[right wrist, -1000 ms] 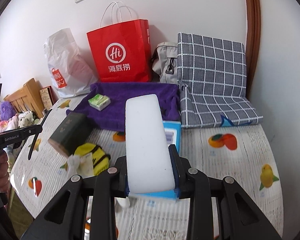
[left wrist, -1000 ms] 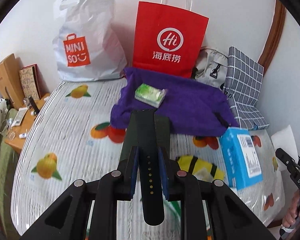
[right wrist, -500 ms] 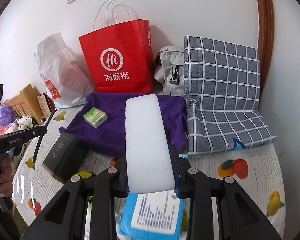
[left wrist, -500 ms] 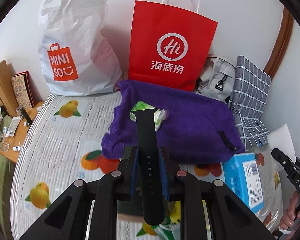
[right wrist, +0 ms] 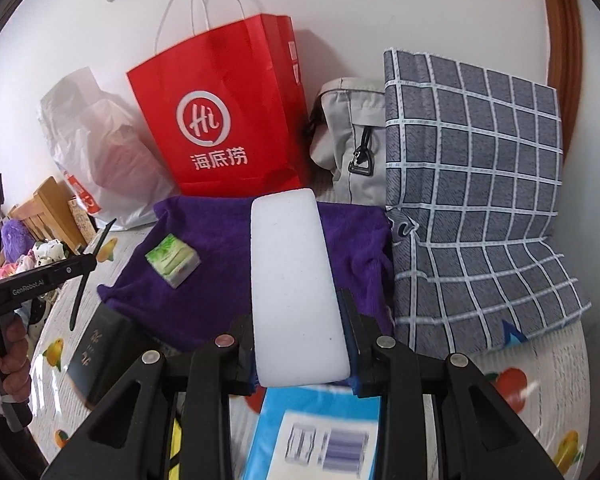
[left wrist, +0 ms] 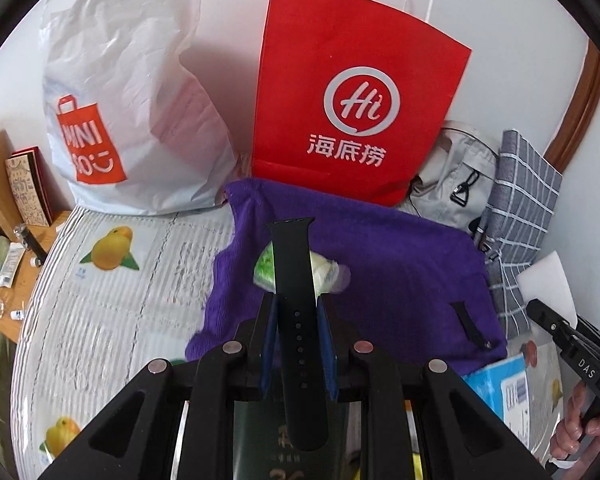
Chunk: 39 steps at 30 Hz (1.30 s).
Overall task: Organize soft objects
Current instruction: 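Carry the sponge with the right tool while the left tool carries the strap toward the purple towel, then lower the sponge and strap onto the purple towel and open both tools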
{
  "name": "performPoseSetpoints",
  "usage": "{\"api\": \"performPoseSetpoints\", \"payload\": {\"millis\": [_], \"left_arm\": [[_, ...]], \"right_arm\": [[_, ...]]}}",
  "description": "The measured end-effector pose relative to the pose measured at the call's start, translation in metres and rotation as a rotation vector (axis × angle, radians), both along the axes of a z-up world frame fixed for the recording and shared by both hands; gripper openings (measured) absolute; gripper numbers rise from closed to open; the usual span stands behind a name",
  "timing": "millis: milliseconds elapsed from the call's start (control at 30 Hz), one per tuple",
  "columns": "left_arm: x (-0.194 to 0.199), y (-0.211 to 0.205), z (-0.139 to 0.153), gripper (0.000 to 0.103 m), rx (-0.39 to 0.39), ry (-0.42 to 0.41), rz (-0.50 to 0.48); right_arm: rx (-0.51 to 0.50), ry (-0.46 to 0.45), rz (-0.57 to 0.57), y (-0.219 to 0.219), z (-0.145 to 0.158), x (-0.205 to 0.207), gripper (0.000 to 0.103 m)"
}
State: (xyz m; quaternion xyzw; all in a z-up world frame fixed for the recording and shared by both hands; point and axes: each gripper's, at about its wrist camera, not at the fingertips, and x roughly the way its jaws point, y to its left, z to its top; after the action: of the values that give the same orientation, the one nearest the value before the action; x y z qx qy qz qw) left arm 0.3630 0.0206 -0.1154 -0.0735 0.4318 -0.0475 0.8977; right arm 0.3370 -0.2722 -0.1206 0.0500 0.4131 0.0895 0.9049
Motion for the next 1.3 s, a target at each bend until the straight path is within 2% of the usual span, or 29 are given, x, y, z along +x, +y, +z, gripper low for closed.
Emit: {"api": "performPoseSetpoints", "payload": {"millis": [333,533,700,967,1300], "left_arm": [[0.042,0.001,-0.02,0.019,0.013,0.037,0.009],[0.062,0.003,-0.04,0.019,-0.006,0.095,0.008],[0.071,0.005,-0.054,0.02,-0.007,0.13,0.014],[0.076,0.006,-0.065,0.02,-0.014,0.15,0.004],[0.086,0.004,-0.076,0.02,-0.031,0.198,-0.006]], "right_arm": [[-0.011,0.029,0.019,0.005,-0.017,0.049,0.032],[-0.03,0.083,0.036,0.007,-0.039,0.072,0.032],[-0.004,0.138,0.037,0.007,-0.057,0.086,0.032],[0.049,0.234,0.067,0.01,-0.081,0.098,0.032],[0.0,0.298,0.139,0.028,-0.094,0.102,0.034]]}}
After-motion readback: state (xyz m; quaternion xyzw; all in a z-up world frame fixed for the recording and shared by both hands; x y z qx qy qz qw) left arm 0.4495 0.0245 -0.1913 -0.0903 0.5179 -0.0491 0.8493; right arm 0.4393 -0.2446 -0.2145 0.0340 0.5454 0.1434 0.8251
